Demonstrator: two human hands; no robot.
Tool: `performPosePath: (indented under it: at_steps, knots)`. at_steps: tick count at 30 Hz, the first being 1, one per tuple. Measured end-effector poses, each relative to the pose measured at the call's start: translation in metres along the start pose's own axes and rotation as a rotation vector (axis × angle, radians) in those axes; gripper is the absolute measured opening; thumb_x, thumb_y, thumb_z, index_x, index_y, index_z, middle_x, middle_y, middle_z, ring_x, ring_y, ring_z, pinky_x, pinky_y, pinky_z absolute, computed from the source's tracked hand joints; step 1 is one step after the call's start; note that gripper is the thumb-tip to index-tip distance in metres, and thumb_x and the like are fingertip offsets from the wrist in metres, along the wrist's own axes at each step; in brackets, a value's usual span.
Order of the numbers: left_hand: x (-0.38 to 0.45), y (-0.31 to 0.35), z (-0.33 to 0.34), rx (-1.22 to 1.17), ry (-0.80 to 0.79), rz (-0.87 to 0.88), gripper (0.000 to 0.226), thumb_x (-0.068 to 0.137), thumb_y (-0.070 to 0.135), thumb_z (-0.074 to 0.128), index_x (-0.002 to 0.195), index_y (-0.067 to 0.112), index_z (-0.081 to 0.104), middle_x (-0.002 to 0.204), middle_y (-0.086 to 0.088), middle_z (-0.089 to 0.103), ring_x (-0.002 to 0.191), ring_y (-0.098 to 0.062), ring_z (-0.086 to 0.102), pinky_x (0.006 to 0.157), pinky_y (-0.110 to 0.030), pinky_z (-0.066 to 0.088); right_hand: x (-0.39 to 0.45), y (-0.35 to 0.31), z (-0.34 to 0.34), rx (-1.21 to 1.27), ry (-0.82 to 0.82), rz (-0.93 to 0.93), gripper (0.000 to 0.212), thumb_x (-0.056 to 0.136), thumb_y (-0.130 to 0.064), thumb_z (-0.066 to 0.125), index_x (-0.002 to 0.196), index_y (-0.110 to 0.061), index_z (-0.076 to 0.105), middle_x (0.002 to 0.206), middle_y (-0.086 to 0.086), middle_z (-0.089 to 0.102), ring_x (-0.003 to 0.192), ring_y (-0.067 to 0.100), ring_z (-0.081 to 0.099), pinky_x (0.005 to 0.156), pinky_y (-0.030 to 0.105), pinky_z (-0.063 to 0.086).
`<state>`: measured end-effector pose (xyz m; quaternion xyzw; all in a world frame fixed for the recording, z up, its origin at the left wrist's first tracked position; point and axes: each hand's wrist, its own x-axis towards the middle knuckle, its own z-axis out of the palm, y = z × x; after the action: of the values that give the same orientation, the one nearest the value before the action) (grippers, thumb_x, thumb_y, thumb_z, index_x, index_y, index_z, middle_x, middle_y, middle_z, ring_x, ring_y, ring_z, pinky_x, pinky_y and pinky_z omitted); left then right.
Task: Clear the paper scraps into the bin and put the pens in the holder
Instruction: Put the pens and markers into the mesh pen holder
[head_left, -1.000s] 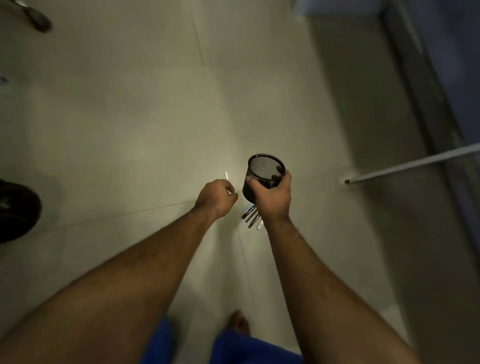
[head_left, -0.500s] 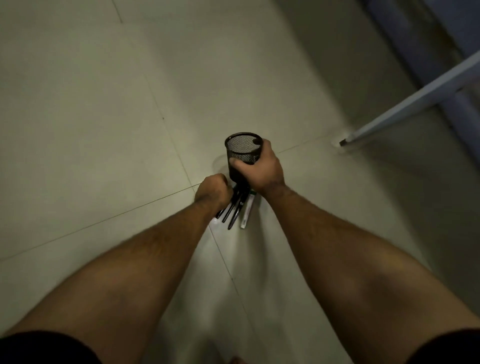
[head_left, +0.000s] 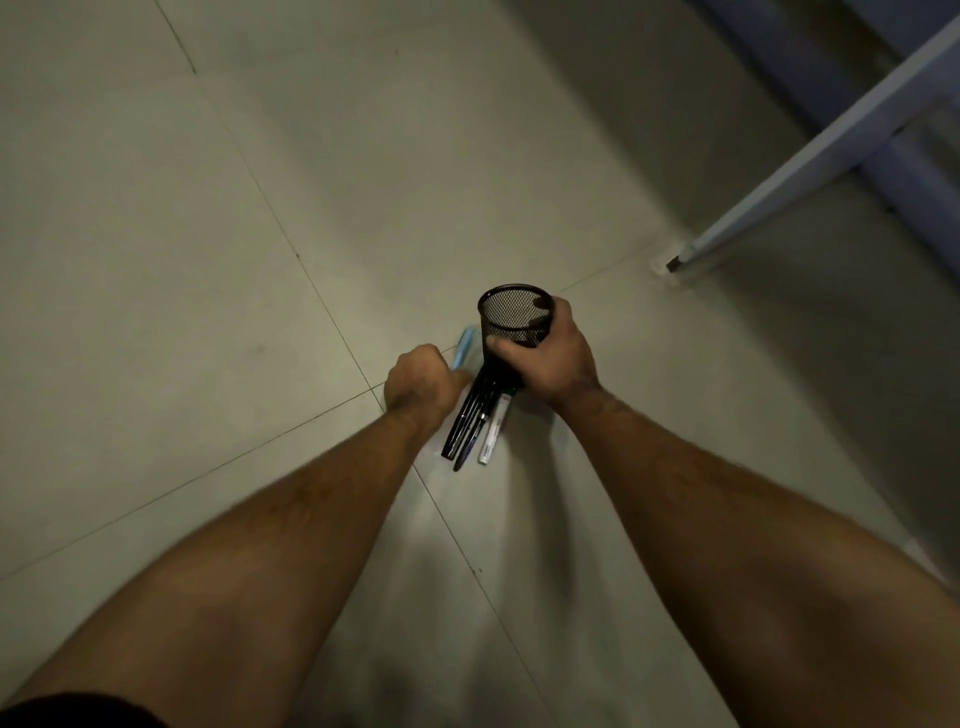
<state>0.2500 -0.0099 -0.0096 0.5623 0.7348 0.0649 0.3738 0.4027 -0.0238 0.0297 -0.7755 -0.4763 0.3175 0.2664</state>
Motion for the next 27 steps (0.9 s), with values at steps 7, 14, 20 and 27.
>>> performPosePath:
  at_steps: [7,14,20,27]
  knots:
    - [0.011,0.000,-0.029,-0.543,0.087,0.071,0.007,0.073,0.020,0.070,0.080,0.018,0.070,0.067,0.002,0.065,0.058,-0.017,0.060,0.060,-0.030,0.052,0.000,0.009,-0.006,-0.028,-0.010,0.002,0.083,0.060,-0.043,0.084,0.133,-0.026,0.048,0.122,-0.002,0.063,0.111,0.020,0.060,0.092,0.030,0.052]
    - [-0.006,0.028,-0.068,-0.862,0.030,0.179,0.014,0.084,0.000,0.058,0.091,0.006,0.068,0.071,-0.009,0.063,0.053,-0.014,0.056,0.047,-0.026,0.051,0.004,-0.005,-0.007,0.002,0.020,-0.027,0.087,0.061,-0.033,0.086,0.137,-0.021,0.046,0.126,0.001,0.060,0.115,0.021,0.057,0.094,0.031,0.052]
    - [-0.006,0.042,-0.063,-0.680,-0.072,0.300,0.014,0.081,0.002,0.061,0.087,0.011,0.071,0.069,-0.011,0.065,0.056,-0.017,0.058,0.054,-0.030,0.050,0.005,-0.008,-0.010,-0.003,0.054,-0.095,0.084,0.056,-0.040,0.080,0.132,-0.024,0.048,0.121,-0.002,0.065,0.112,0.019,0.062,0.093,0.036,0.056]
    - [-0.012,0.048,-0.062,-0.106,0.062,0.453,0.028,0.085,0.017,0.060,0.110,0.017,0.072,0.082,-0.001,0.070,0.069,-0.018,0.063,0.063,-0.028,0.052,0.003,-0.015,-0.004,-0.032,0.069,-0.106,0.088,0.055,-0.050,0.075,0.134,-0.026,0.045,0.124,-0.002,0.063,0.115,0.022,0.059,0.092,0.040,0.056]
